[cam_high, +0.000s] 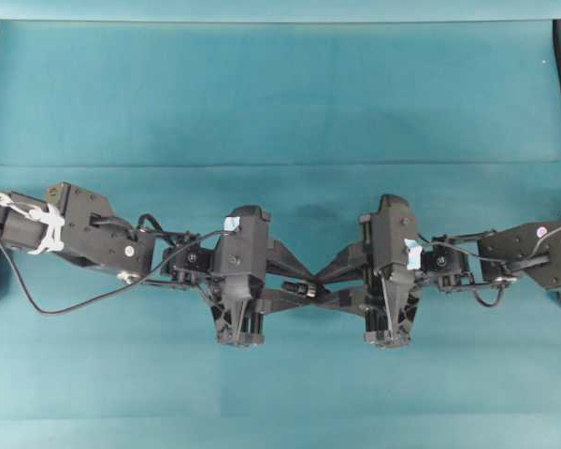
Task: Insert the washer onto the shaft with both hands.
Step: 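Slide washer down the shaft to its shoulder with left gripper, then open left gripper to release the washer on the shaft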
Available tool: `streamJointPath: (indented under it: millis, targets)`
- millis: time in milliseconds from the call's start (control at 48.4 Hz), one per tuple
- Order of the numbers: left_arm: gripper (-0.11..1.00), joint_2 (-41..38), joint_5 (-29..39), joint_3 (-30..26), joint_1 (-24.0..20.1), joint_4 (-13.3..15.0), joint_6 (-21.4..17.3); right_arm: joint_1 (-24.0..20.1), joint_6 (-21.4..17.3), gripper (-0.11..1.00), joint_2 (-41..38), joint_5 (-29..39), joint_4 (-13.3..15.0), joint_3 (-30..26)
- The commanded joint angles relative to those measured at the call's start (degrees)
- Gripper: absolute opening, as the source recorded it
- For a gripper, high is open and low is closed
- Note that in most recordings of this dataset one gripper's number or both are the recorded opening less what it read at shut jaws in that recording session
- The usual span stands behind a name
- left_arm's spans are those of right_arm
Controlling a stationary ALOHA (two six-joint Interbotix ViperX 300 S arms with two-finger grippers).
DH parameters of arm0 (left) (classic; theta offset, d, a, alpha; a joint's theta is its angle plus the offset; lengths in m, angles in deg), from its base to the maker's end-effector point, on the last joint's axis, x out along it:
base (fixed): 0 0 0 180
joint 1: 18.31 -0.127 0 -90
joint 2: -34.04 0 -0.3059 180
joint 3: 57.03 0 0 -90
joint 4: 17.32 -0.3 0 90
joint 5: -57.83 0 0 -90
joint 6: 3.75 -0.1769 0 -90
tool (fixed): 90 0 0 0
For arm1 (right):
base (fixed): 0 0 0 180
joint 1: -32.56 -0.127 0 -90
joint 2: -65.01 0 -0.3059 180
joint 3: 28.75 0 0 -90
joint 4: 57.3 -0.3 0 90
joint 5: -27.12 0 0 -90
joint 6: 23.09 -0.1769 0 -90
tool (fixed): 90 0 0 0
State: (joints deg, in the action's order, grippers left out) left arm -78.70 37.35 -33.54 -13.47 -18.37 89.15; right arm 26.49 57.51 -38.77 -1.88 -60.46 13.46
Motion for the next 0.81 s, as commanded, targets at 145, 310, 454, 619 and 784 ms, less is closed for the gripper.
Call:
streamJointPath:
  millis: [145,310,454,619,784]
  targets:
    - [0.40,0.79,-0.18,-1.32,0.09,0.00,-0.18,0.18,0.09,0.00,0.53,-0.70,-0.18,-0.97]
    - [0.80,1.41,-0.18,-1.23,0.18,0.00,-0.35,0.18,0.09,0.00,0.53,-0.53,-0.09,-0.97]
    - [0.87,2.11,0.44,-1.05,0.18,0.00,-0.44,0.18,0.09,0.00,0.53,-0.44,-0.09,-0.88]
    - [0.87,2.99,3.25,-0.97,0.18,0.00,-0.88,0.26,0.09,0.00,0.53,-0.26,0.00,-0.88]
    - [0.87,4.57,6.59,-0.26,-0.53,0.00,-1.14,0.09,0.09,0.00,0.62,-0.09,0.09,-0.88]
